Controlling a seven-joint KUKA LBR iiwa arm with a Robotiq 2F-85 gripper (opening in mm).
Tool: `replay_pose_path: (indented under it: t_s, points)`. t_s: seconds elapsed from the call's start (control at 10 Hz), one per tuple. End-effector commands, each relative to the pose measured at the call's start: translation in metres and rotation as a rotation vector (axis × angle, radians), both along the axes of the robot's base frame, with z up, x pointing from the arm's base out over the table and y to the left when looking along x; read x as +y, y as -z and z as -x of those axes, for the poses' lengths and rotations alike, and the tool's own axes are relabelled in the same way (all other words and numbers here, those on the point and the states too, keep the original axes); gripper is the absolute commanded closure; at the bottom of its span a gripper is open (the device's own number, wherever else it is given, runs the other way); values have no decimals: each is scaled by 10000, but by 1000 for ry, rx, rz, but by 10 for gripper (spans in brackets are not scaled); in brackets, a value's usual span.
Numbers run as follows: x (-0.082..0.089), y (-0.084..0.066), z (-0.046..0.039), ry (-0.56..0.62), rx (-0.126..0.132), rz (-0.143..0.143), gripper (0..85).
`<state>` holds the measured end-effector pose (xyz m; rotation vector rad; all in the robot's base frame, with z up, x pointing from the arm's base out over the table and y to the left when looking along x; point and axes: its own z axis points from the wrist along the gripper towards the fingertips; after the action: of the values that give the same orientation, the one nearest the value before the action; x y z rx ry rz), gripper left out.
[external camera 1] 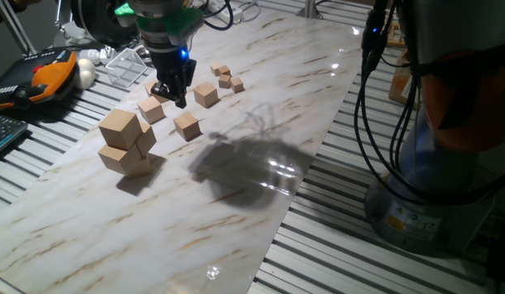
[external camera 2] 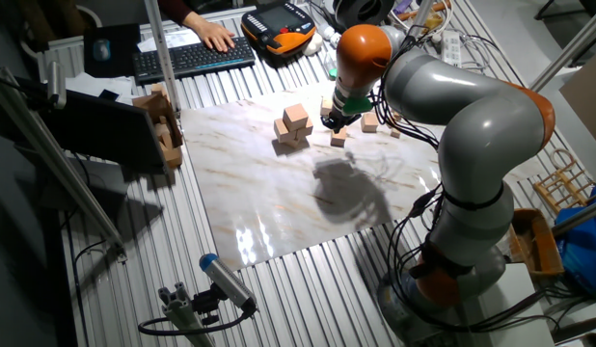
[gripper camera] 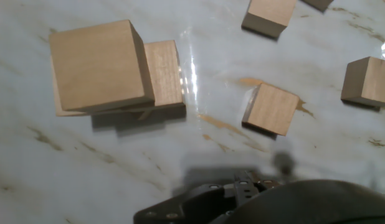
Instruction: Stack the blocks into a cross shape
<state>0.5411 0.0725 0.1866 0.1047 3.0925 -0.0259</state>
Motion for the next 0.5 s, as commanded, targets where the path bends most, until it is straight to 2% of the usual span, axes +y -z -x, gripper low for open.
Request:
replay_pose_path:
  t_s: [0.0, 0.4]
  points:
    - [5, -2, -4, 3, 0, 0, 850]
    - [11, -6, -15, 17, 15, -16, 850]
